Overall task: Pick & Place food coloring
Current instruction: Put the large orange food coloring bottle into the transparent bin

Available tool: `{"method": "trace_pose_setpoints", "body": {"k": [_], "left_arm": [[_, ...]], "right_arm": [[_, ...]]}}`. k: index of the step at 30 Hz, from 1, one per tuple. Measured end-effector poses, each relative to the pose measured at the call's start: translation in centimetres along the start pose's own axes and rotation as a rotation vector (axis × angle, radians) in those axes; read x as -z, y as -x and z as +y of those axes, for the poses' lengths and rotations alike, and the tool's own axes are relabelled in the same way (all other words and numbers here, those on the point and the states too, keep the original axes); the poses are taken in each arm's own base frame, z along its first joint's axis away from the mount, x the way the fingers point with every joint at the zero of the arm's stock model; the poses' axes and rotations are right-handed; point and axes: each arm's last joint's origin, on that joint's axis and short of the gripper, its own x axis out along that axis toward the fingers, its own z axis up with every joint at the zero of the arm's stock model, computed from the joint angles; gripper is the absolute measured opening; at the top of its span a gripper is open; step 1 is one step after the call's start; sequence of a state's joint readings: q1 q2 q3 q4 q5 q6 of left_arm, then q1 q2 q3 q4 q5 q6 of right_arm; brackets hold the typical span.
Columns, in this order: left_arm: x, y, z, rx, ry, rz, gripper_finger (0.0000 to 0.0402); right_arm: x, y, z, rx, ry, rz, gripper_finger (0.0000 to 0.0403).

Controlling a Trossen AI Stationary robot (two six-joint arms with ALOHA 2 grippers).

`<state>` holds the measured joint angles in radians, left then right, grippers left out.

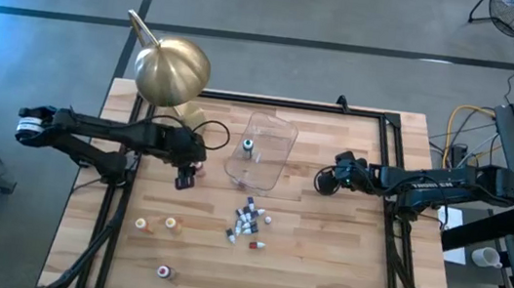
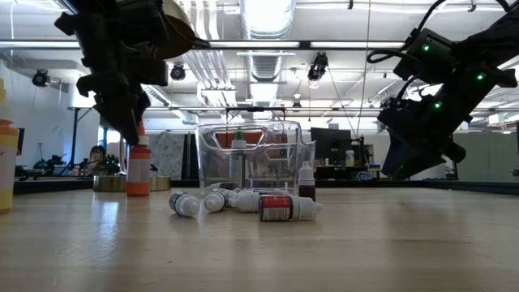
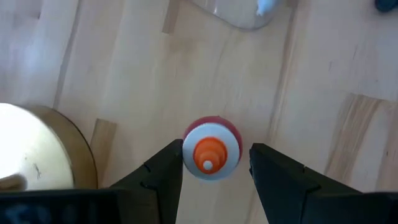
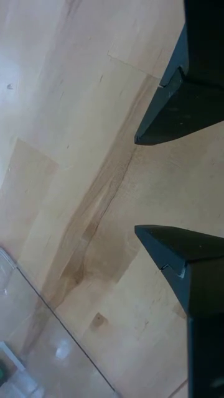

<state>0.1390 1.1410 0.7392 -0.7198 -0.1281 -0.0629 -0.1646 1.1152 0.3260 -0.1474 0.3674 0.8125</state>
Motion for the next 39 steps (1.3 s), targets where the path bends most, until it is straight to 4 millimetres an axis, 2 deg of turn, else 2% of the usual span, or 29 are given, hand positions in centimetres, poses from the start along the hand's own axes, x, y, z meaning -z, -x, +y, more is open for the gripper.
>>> {"method": "trace_pose_setpoints", "body": {"k": [15,26,32,35,39], "left_arm": [[-0.1,-0.1,0.0,0.000,-0.025,-0.025,0.0156],[-0.3,-0.3,0.0,-0.003,-0.025,-0.038,0.0102],[-0.3,-0.3,0.0,-0.004,-0.011,-0.036,0.0097],[-0.9,0.2,0.1,-0.002,0.018,-0.046,0.0097],[-3.0,2.6,0.2,0.003,0.059,-0.126,0.0096]], "right_arm": [[0.0,0.0,0.0,0.002,0.001,0.001,0.0215],[-0.2,-0.1,-0.2,0.012,-0.013,-0.003,0.0215],[-0.2,-0.1,-0.3,0.014,-0.014,-0.003,0.0215],[-0.2,-0.1,-0.3,0.013,-0.014,-0.004,0.0215],[-0.2,-0.1,-0.3,0.013,-0.014,-0.004,0.0215]]}}
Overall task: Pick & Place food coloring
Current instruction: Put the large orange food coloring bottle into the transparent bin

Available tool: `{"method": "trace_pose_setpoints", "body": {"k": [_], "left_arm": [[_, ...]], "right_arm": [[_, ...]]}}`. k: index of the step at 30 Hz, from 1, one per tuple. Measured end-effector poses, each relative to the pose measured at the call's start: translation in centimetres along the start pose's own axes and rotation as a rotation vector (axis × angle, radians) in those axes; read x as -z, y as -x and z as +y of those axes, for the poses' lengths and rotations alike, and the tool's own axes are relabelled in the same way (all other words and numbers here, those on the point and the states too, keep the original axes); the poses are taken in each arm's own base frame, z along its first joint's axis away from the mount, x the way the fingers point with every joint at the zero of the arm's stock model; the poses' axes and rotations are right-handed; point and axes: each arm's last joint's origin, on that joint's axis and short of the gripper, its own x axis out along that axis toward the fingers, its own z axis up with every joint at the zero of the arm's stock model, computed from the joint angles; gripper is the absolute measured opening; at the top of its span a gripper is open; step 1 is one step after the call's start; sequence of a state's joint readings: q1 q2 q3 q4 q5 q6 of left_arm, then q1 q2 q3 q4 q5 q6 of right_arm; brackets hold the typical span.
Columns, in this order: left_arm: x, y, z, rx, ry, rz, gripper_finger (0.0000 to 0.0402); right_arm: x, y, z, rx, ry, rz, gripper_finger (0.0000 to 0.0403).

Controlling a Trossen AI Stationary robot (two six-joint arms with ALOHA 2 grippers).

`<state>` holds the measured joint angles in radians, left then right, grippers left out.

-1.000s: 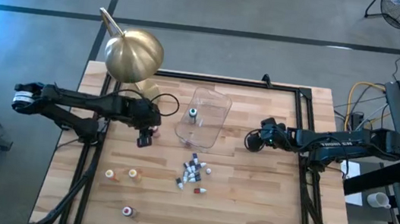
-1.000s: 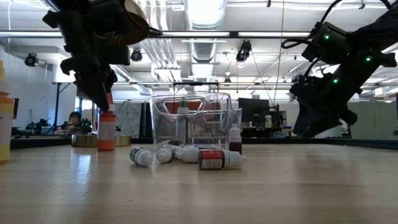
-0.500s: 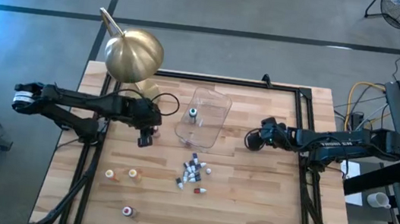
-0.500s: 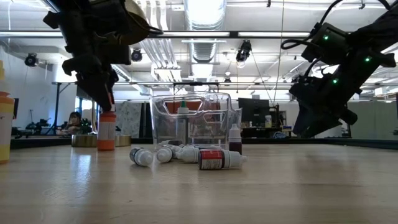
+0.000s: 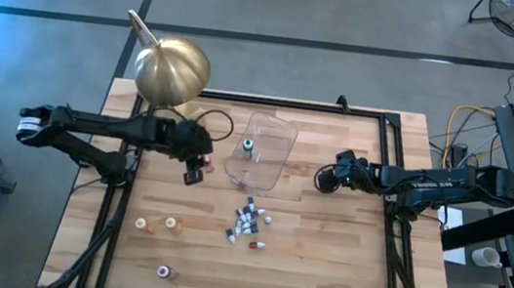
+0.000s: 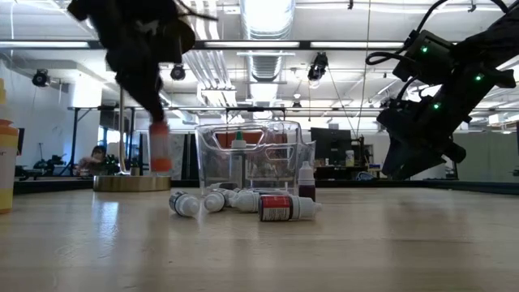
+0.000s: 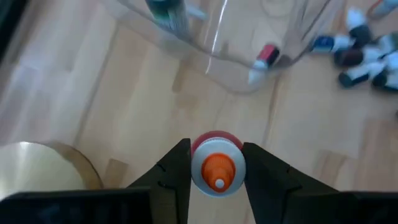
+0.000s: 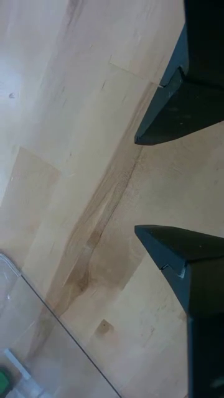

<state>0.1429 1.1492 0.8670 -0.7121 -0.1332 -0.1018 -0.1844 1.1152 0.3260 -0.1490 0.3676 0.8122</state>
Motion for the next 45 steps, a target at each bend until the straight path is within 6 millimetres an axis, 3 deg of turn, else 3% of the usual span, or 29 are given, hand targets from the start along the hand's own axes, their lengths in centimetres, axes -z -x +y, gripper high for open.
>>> {"method": "trace_pose_setpoints", "body": {"k": [6,10,14,20,28,45], "left_arm": [[-3.4,3.5,0.1,-0.001,0.017,-0.023,0.0095],[-6.6,4.1,-0.1,0.002,0.024,-0.067,0.0095],[-10.1,3.3,-0.6,-0.002,-0.029,-0.083,0.0095],[-13.4,-1.0,-1.4,-0.023,-0.131,-0.014,0.0095],[-12.6,-5.6,-2.0,-0.005,-0.146,0.071,0.0095],[-9.1,-9.0,-1.5,-0.009,-0.010,0.070,0.0094]], "right_arm": [[0.0,0.0,0.0,0.000,0.003,0.000,0.0215],[0.0,0.0,0.0,-0.001,0.003,0.000,0.0215],[0.0,0.0,0.0,-0.001,0.004,0.000,0.0215],[0.0,0.0,0.0,0.000,0.002,0.001,0.0215],[0.0,0.0,0.0,-0.001,0.002,0.005,0.0215],[0.1,0.0,-0.1,0.005,0.032,0.010,0.0215]]}}
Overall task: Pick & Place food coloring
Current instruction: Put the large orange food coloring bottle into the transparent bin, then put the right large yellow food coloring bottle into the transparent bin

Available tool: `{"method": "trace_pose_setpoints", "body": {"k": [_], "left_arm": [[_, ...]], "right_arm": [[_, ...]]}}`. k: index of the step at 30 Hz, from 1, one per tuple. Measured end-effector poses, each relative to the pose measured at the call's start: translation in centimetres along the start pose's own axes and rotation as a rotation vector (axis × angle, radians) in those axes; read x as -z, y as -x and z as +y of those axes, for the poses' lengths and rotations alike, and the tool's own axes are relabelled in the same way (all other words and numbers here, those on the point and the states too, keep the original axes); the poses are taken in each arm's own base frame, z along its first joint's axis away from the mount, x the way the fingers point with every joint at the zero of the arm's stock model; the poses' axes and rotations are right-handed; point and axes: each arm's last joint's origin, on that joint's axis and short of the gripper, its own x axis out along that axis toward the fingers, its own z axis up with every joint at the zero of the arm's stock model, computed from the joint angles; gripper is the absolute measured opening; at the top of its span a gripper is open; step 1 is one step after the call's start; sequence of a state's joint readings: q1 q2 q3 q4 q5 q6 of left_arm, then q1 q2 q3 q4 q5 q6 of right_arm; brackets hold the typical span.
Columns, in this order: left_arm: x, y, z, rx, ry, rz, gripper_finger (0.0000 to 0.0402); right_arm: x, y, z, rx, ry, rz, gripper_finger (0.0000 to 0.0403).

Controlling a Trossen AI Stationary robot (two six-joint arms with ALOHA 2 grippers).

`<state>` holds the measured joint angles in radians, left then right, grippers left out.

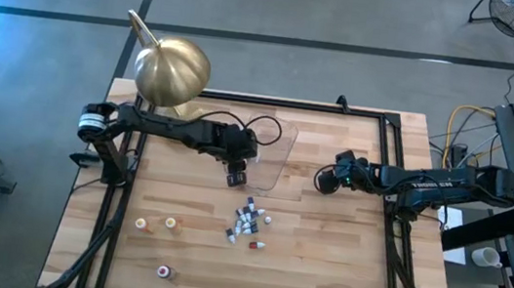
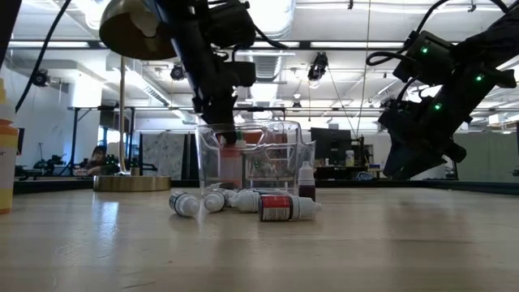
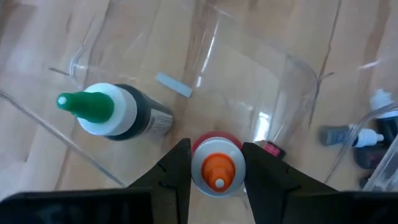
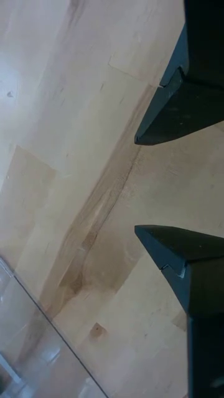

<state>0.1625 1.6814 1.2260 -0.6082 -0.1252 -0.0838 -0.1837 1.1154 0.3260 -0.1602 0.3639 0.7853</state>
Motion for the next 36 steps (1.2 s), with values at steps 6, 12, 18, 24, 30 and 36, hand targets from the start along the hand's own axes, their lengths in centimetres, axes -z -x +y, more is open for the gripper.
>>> {"method": "trace_pose_setpoints", "body": {"k": [6,12,18,24,30,36], "left_arm": [[0.0,0.0,0.3,-0.001,0.008,-0.001,0.0098],[0.0,-0.1,0.3,0.005,0.000,0.004,0.0116],[-0.3,0.4,0.3,-0.017,0.007,0.006,0.0137],[-1.8,2.6,0.0,-0.049,-0.045,-0.041,0.0146],[-1.6,6.8,0.0,-0.031,-0.067,-0.039,0.0147],[2.2,10.3,-1.7,0.093,-0.136,0.082,0.0147]], "right_arm": [[0.0,0.0,0.0,0.001,0.000,-0.001,0.0215],[0.0,0.0,0.0,0.001,0.000,-0.001,0.0215],[0.0,0.0,0.0,0.001,-0.001,-0.002,0.0215],[0.0,0.0,0.0,0.002,-0.001,-0.002,0.0215],[0.0,0.0,0.0,0.004,0.002,-0.002,0.0215],[0.0,0.0,-0.1,0.008,0.015,0.002,0.0215]]}}
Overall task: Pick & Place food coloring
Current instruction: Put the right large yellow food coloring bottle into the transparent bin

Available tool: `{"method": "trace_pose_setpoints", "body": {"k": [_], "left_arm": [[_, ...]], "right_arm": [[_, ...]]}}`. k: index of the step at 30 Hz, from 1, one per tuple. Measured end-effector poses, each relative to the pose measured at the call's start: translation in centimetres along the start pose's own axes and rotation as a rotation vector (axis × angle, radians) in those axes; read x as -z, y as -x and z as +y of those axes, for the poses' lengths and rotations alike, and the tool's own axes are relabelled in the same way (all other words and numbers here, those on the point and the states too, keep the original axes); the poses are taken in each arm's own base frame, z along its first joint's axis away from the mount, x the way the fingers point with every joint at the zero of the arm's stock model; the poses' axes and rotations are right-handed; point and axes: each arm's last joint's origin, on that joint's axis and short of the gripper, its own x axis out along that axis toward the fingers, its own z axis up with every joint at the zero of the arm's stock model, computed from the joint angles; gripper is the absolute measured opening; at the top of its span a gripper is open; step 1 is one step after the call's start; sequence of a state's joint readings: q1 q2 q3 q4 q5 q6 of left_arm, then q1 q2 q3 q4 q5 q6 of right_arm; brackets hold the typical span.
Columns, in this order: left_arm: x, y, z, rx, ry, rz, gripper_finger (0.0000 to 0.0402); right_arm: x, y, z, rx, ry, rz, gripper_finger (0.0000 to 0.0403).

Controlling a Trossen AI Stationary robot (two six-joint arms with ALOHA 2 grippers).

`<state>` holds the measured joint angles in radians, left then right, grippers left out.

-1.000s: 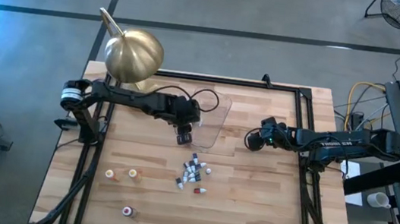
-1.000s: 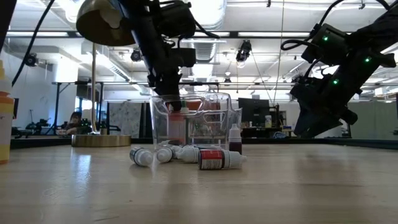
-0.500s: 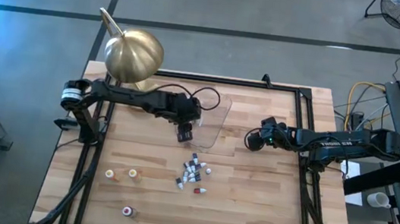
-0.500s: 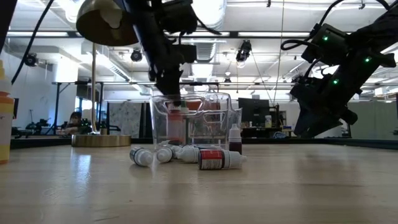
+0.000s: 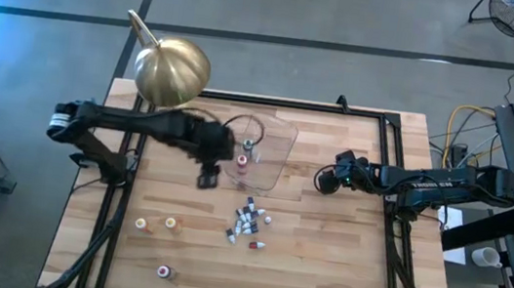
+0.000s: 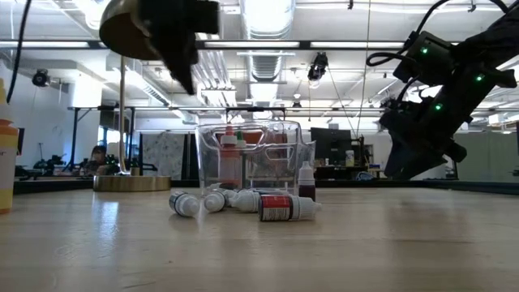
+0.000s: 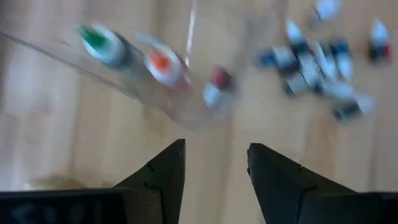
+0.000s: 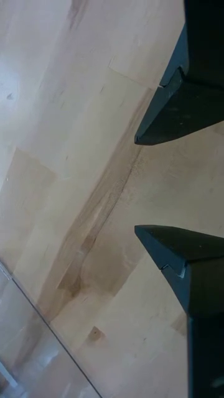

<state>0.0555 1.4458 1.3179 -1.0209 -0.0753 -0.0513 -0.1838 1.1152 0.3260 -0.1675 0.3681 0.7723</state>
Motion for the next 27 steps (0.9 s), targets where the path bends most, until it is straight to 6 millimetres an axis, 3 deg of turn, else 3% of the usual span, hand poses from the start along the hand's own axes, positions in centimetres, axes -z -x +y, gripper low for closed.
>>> {"method": "trace_pose_setpoints", "body": {"k": [7,14,20,27], "left_arm": [[3.5,0.7,-5.8,0.105,-0.175,0.034,0.0147],[6.2,0.6,-10.4,0.157,-0.077,0.098,0.0147],[7.8,1.0,-12.5,0.185,-0.006,0.153,0.0147],[9.0,1.3,-13.2,0.165,-0.005,0.213,0.0147]], "right_arm": [[0.1,0.0,-0.1,0.004,0.022,0.003,0.0215],[0.2,-0.1,-0.2,0.006,0.024,0.006,0.0215],[0.4,-0.2,-0.3,0.011,0.027,0.012,0.0215],[1.0,-0.3,-0.8,0.023,0.022,0.026,0.0215]]}}
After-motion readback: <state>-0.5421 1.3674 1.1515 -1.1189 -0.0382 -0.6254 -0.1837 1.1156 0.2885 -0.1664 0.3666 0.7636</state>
